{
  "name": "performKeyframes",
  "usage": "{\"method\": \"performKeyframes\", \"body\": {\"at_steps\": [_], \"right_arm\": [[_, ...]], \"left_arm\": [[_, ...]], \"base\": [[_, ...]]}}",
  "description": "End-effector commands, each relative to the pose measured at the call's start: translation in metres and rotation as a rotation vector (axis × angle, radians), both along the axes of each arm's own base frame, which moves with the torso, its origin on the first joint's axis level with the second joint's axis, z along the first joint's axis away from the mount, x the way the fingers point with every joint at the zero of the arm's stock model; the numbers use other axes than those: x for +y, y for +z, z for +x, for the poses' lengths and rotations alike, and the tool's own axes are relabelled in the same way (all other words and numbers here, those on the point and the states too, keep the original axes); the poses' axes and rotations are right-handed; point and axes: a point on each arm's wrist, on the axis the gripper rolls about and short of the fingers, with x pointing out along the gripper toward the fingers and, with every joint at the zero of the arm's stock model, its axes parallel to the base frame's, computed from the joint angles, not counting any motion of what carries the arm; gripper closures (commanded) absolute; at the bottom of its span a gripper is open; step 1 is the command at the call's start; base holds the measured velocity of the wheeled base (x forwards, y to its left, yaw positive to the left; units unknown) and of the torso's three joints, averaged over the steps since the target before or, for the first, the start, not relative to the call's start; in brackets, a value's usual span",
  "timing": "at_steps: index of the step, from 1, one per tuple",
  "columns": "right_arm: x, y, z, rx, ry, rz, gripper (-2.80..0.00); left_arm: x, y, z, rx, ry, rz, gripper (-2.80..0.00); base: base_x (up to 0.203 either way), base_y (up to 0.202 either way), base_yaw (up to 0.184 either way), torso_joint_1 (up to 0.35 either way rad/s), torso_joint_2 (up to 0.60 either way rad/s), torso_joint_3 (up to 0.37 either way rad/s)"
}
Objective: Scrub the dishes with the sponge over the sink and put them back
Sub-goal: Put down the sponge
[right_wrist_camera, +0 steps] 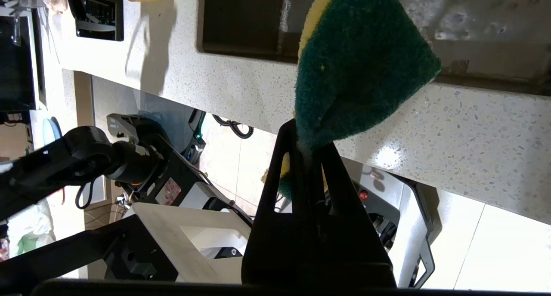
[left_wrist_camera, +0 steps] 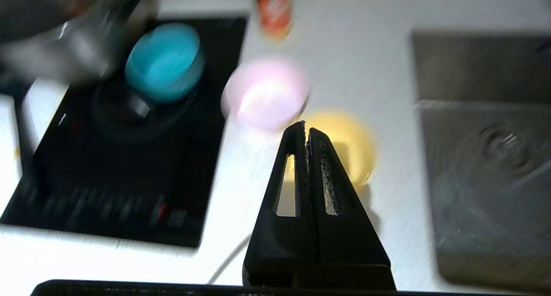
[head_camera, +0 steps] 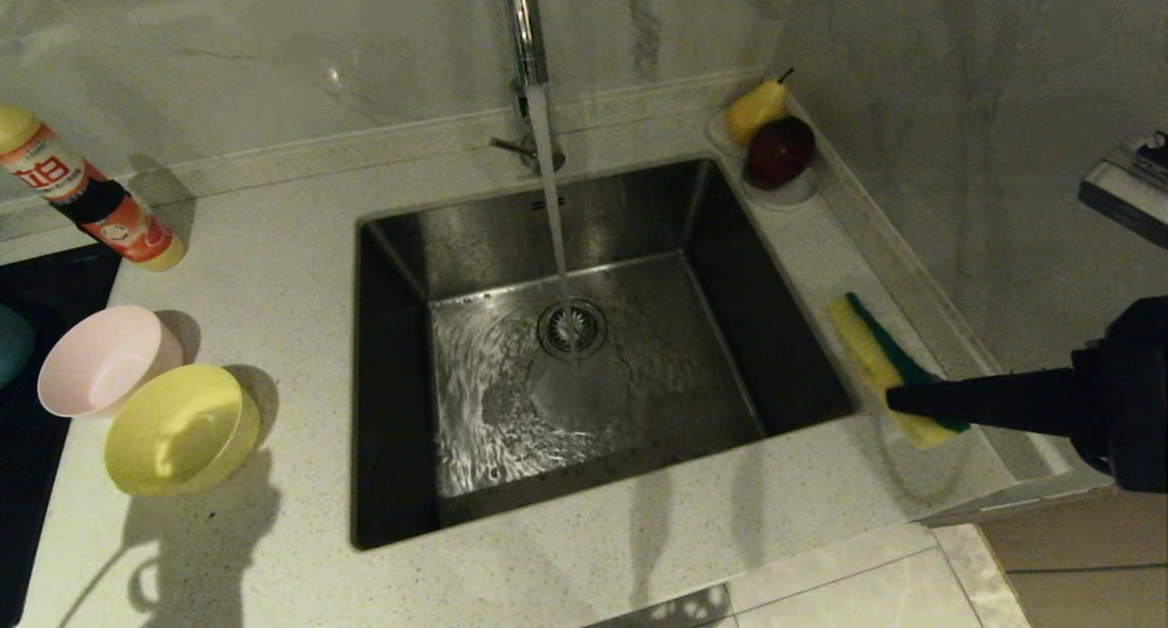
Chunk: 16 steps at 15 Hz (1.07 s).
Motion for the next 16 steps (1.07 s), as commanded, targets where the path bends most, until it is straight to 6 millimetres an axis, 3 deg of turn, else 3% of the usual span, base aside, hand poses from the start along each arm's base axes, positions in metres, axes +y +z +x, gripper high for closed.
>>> {"method": "performKeyframes", "body": {"at_steps": [1, 5, 9, 16], "right_arm": [[0.000, 0.000, -0.001, 0.001, 0.001, 0.001, 0.00], [0.001, -0.001, 0.001, 0.007, 0.005, -0.003, 0.00], [0.002, 0.006, -0.001, -0.017, 0.014, 0.009, 0.00], [-0.003, 0.003, -0.001, -0.034, -0.071, -0.031, 0.00]], "left_arm": [[0.001, -0.041, -0.025, -0.040, -0.001, -0.007, 0.00], [-0.002, -0.098, -0.021, 0.051, -0.074, -0.008, 0.00], [-0.007, -0.140, -0.029, 0.053, -0.291, -0.005, 0.00], [-0.009, -0.148, -0.026, 0.083, -0.374, -0.018, 0.00]], "base": [[0.000, 0.000, 0.000, 0.000, 0.00, 0.000], [0.000, 0.000, 0.000, 0.000, 0.00, 0.000], [0.000, 0.000, 0.000, 0.000, 0.00, 0.000], [0.000, 0.000, 0.000, 0.000, 0.00, 0.000]]}}
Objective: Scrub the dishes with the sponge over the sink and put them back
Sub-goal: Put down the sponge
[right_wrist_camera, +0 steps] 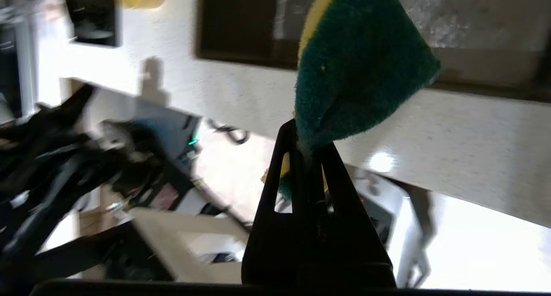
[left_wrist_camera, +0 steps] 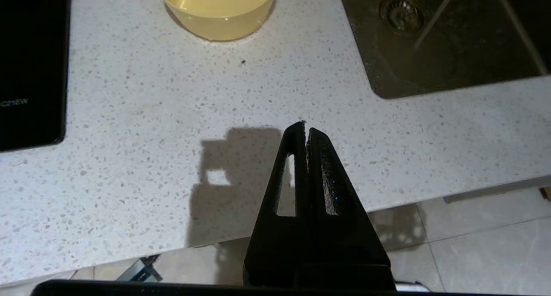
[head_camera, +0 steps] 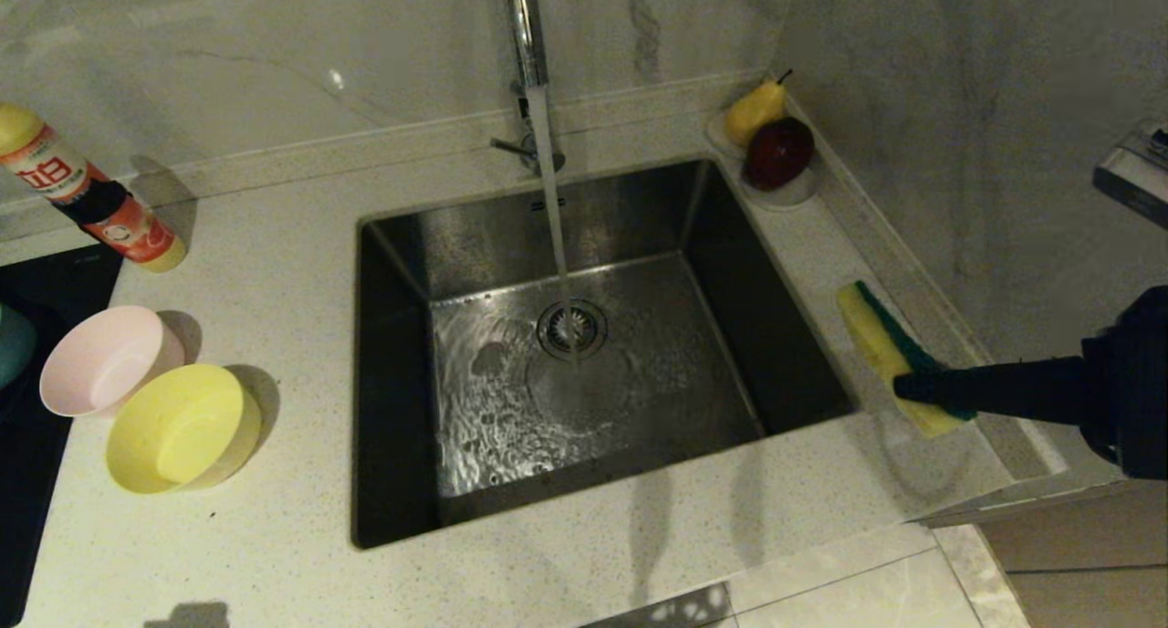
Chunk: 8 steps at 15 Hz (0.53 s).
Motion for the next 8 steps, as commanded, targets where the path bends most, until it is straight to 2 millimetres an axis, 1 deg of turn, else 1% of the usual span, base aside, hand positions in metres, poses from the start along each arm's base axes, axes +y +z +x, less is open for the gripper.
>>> {"method": "performKeyframes", "body": {"at_steps": [1, 5, 6, 8], "right_arm": [[-0.002, -0.002, 0.000, -0.034, -0.061, -0.054, 0.00], [-0.011, -0.004, -0.011, -0.089, -0.086, -0.131, 0.00], [-0.012, -0.008, -0.012, -0.101, -0.109, -0.173, 0.00], [-0.015, -0.024, -0.013, -0.099, -0.119, -0.253, 0.00]], "left_arm": [[0.000, -0.001, 0.000, 0.003, 0.000, -0.005, 0.00], [0.000, -0.001, 0.000, 0.001, 0.000, -0.004, 0.00], [0.000, -0.001, 0.000, 0.001, 0.000, -0.005, 0.00], [0.000, -0.001, 0.000, 0.001, 0.000, -0.005, 0.00]], "base": [[0.000, 0.000, 0.000, 0.000, 0.00, 0.000], [0.000, 0.000, 0.000, 0.000, 0.00, 0.000], [0.000, 0.000, 0.000, 0.000, 0.00, 0.000], [0.000, 0.000, 0.000, 0.000, 0.00, 0.000]]}}
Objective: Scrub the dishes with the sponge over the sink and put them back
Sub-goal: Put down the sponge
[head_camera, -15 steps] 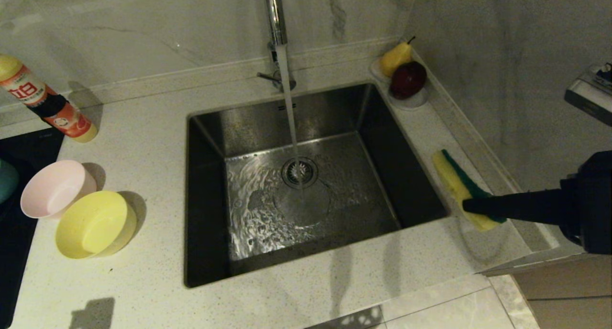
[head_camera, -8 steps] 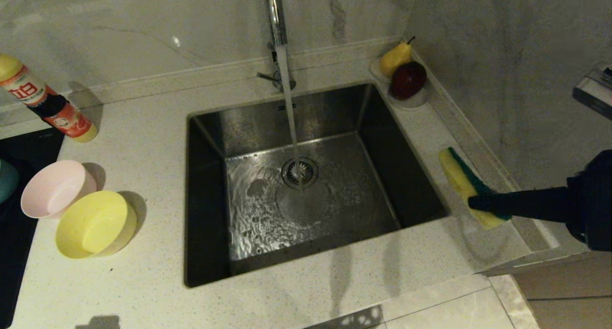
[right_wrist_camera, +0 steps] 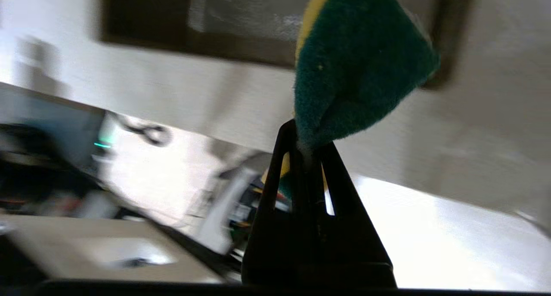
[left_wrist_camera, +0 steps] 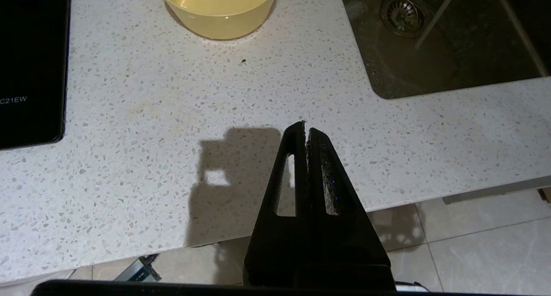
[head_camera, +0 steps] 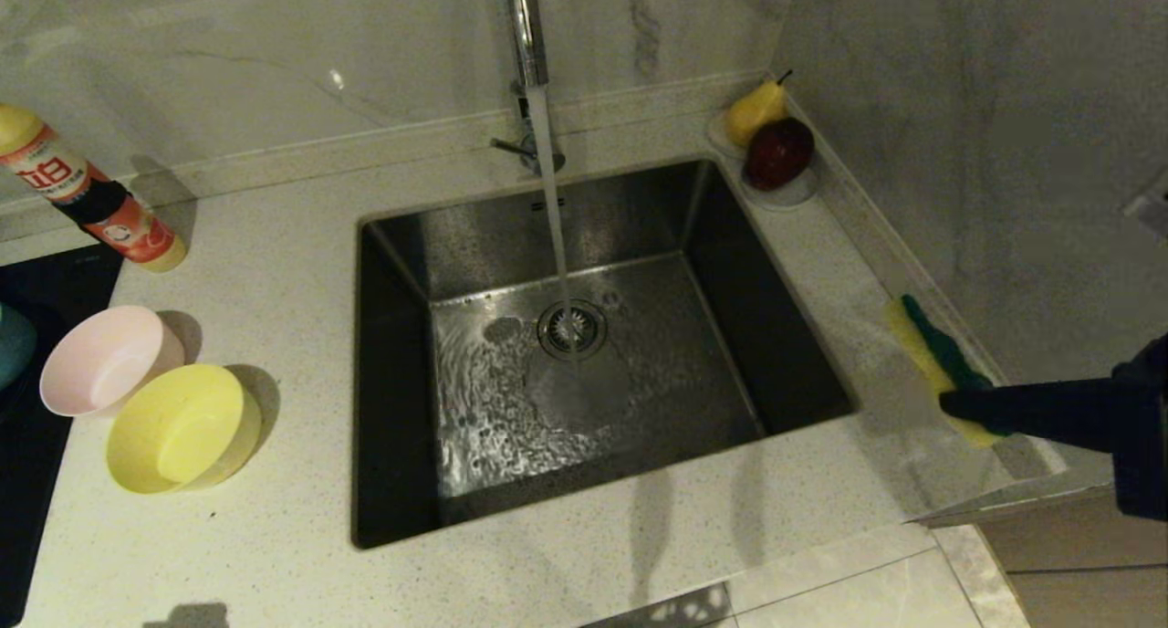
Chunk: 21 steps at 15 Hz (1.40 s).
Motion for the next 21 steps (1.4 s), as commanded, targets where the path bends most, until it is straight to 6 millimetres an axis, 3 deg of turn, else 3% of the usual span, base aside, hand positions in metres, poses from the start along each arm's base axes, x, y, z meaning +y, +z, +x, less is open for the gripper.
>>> {"method": "performKeyframes", "body": {"at_steps": [1, 7, 11, 16, 21], "right_arm": [[-0.004, -0.018, -0.006, 0.018, 0.005, -0.068, 0.00], [-0.005, -0.039, -0.001, -0.064, -0.148, -0.171, 0.00], [-0.007, -0.066, 0.002, -0.061, -0.238, -0.287, 0.00], [-0.005, -0.099, 0.013, -0.064, -0.208, -0.405, 0.00], [0.004, -0.110, 0.032, -0.071, -0.215, -0.400, 0.00]], "left_arm": [[0.000, 0.000, 0.000, 0.002, 0.000, -0.001, 0.00], [0.000, 0.000, 0.000, 0.002, 0.000, -0.001, 0.00], [0.000, 0.000, 0.000, 0.002, 0.000, 0.000, 0.00], [0.000, 0.000, 0.000, 0.002, 0.000, -0.001, 0.00], [0.000, 0.000, 0.000, 0.002, 0.000, -0.001, 0.00]], "base": [[0.000, 0.000, 0.000, 0.000, 0.00, 0.000], [0.000, 0.000, 0.000, 0.000, 0.00, 0.000], [0.000, 0.000, 0.000, 0.000, 0.00, 0.000], [0.000, 0.000, 0.000, 0.000, 0.00, 0.000], [0.000, 0.000, 0.000, 0.000, 0.00, 0.000]]}}
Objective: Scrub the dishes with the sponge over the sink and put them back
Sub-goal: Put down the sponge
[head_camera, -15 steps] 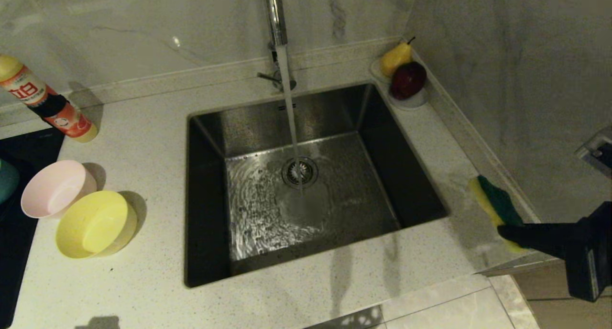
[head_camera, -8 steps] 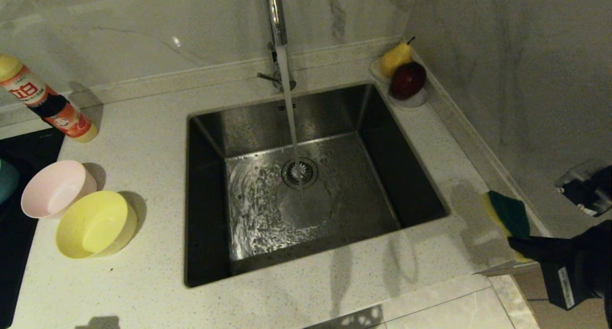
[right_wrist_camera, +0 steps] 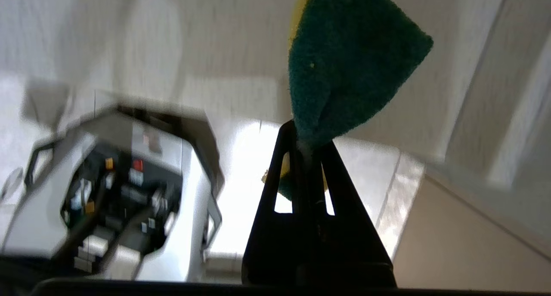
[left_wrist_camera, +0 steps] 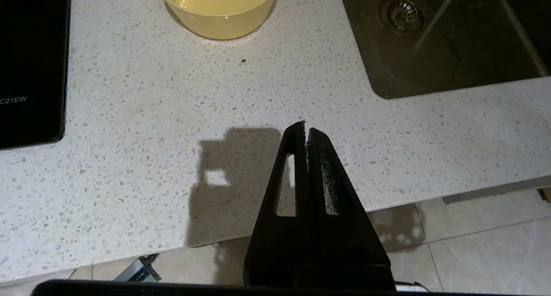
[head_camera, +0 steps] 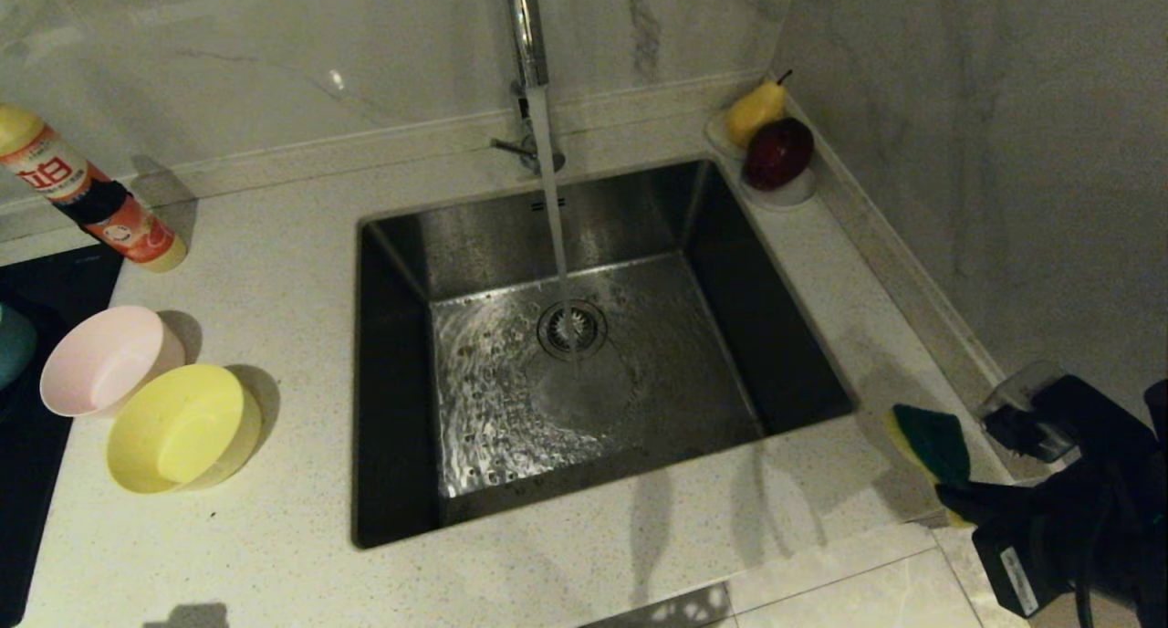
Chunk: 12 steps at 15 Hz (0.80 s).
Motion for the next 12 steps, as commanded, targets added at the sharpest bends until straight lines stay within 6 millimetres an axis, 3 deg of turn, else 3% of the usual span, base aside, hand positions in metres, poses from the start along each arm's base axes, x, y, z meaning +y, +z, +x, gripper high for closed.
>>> {"method": "performKeyframes", "body": {"at_steps": [1, 7, 12], "right_arm": [[0.006, -0.011, 0.016, 0.001, -0.018, -0.010, 0.00], [-0.011, -0.018, 0.055, -0.016, -0.146, -0.029, 0.00], [-0.008, -0.024, 0.073, -0.036, -0.151, -0.017, 0.00]], "left_arm": [[0.000, 0.000, 0.000, 0.002, 0.001, -0.001, 0.00], [0.000, 0.000, 0.000, 0.002, 0.001, -0.001, 0.00], [0.000, 0.000, 0.000, 0.002, 0.001, -0.001, 0.00]], "base": [[0.000, 0.000, 0.000, 0.000, 0.00, 0.000], [0.000, 0.000, 0.000, 0.000, 0.00, 0.000], [0.000, 0.000, 0.000, 0.000, 0.00, 0.000]]}}
